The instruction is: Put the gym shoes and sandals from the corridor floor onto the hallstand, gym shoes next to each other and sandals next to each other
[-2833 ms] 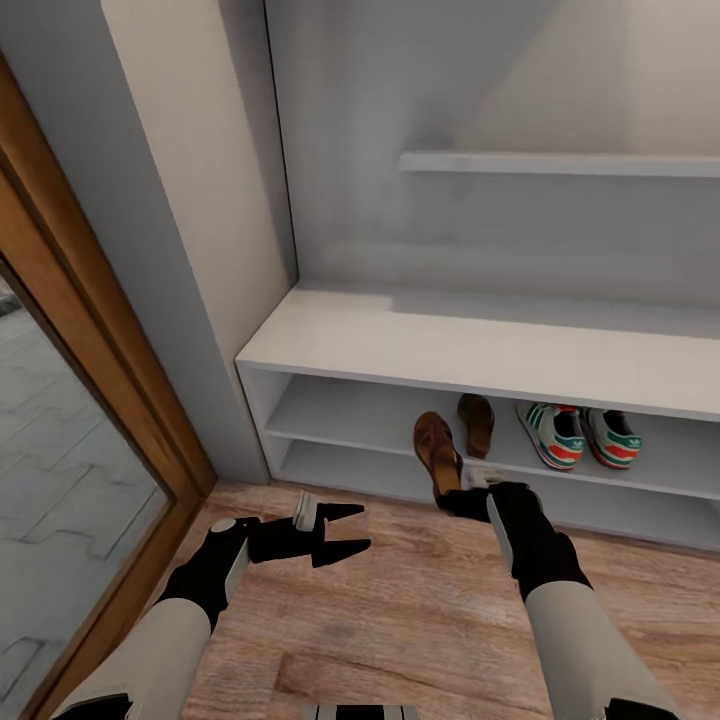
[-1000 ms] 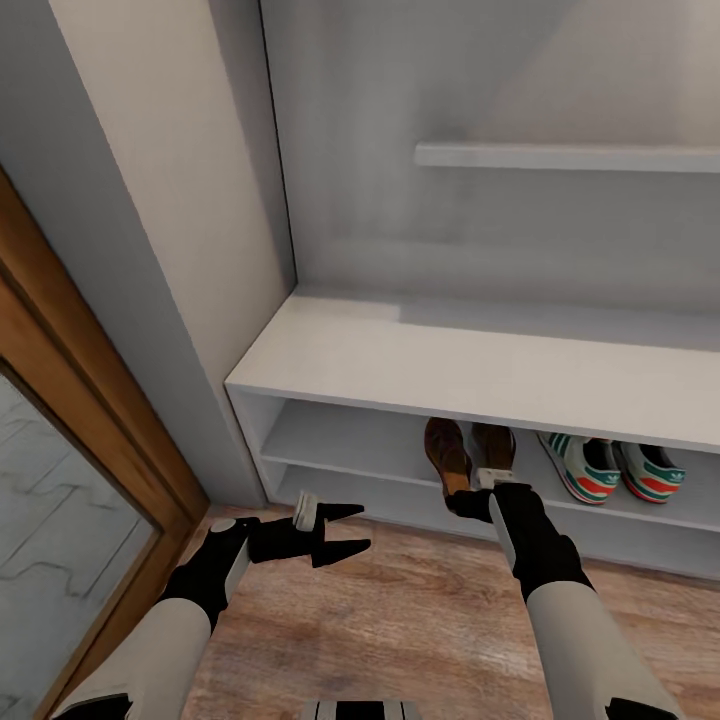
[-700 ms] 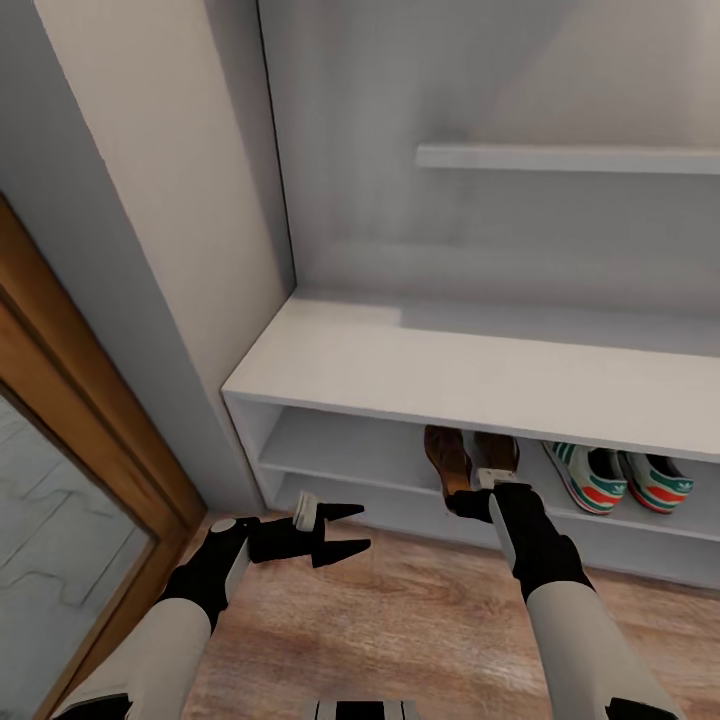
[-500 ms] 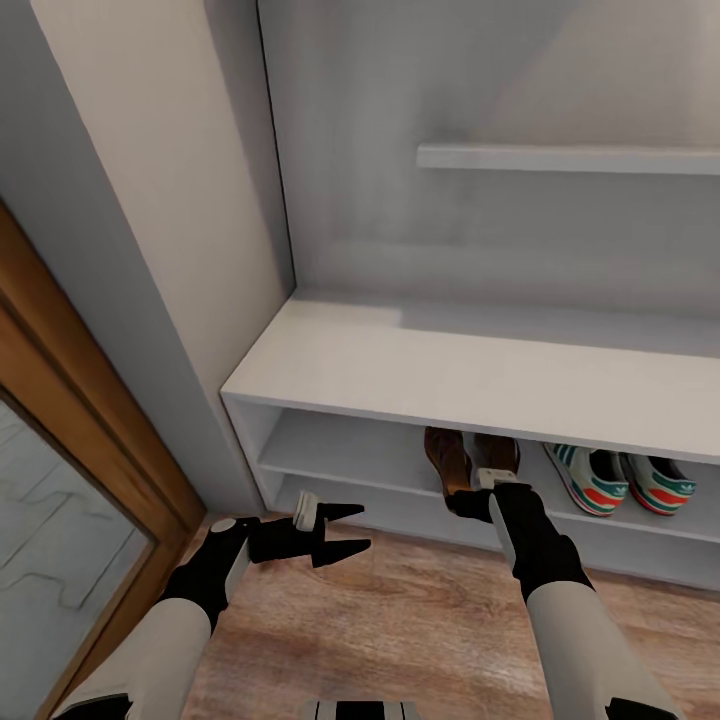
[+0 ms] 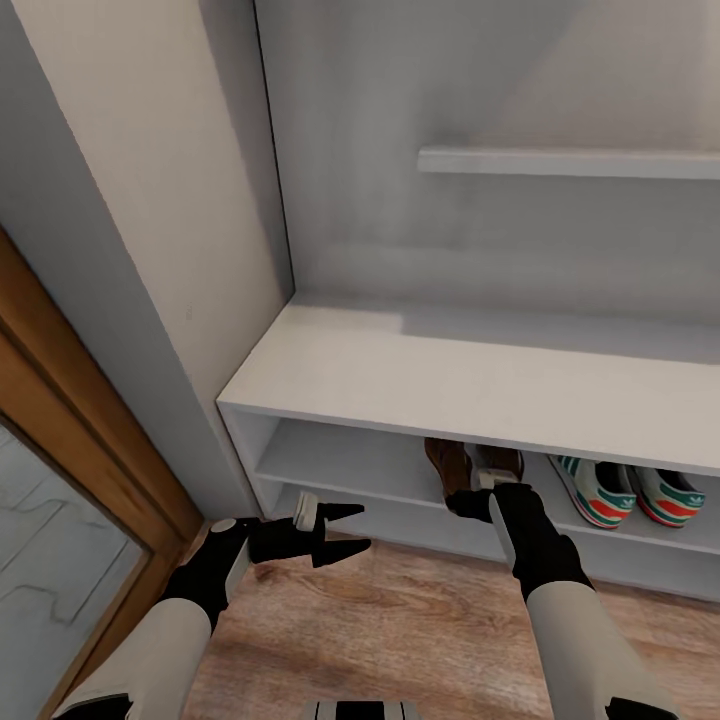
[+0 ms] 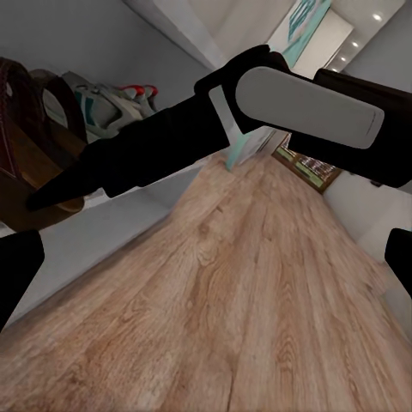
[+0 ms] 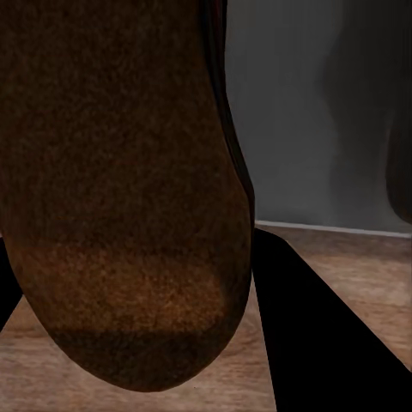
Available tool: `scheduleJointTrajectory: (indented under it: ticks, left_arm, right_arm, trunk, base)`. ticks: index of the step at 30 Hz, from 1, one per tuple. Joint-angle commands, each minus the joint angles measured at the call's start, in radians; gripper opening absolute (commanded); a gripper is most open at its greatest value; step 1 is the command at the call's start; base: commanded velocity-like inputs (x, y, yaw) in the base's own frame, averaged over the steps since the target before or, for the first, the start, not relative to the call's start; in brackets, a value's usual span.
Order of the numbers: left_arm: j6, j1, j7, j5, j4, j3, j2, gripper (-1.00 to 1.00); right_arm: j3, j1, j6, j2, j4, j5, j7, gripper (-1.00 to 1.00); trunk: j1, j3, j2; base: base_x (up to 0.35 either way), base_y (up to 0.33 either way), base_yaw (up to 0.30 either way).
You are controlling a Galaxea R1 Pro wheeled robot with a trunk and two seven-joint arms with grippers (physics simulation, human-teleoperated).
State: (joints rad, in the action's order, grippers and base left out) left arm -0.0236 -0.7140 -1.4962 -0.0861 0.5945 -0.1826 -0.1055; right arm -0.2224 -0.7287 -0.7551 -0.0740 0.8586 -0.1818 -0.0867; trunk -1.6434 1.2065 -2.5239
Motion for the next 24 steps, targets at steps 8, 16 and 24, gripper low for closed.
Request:
scheduleJointTrajectory:
  ticks: [8, 16, 24]
  left_arm:
    - [-0.002, -0.001, -0.006, -0.009, 0.001, -0.008, -0.001, 1.0]
    - [-0.002, -0.001, -0.006, -0.009, -0.001, -0.008, -0.001, 1.0]
    - [-0.002, -0.001, -0.007, -0.009, -0.001, -0.008, -0.001, 1.0]
  right_arm:
    - [-0.006, 0.0, -0.004, -0.001, 0.002, -0.007, -0.008, -1.0]
    - [-0.006, 0.0, -0.004, -0.001, 0.002, -0.007, -0.008, -1.0]
    - [-0.005, 0.0, -0.004, -0.001, 0.002, -0.007, -0.008, -1.0]
  trunk:
    - [-0.003, 0.001, 0.0]
    - [-0.003, 0.001, 0.0]
    - [-0.003, 0.001, 0.0]
  base:
    - [0.066, -0.028, 0.0]
    - [0.022, -0.007, 0.0]
    - [0.0, 0.0, 0.0]
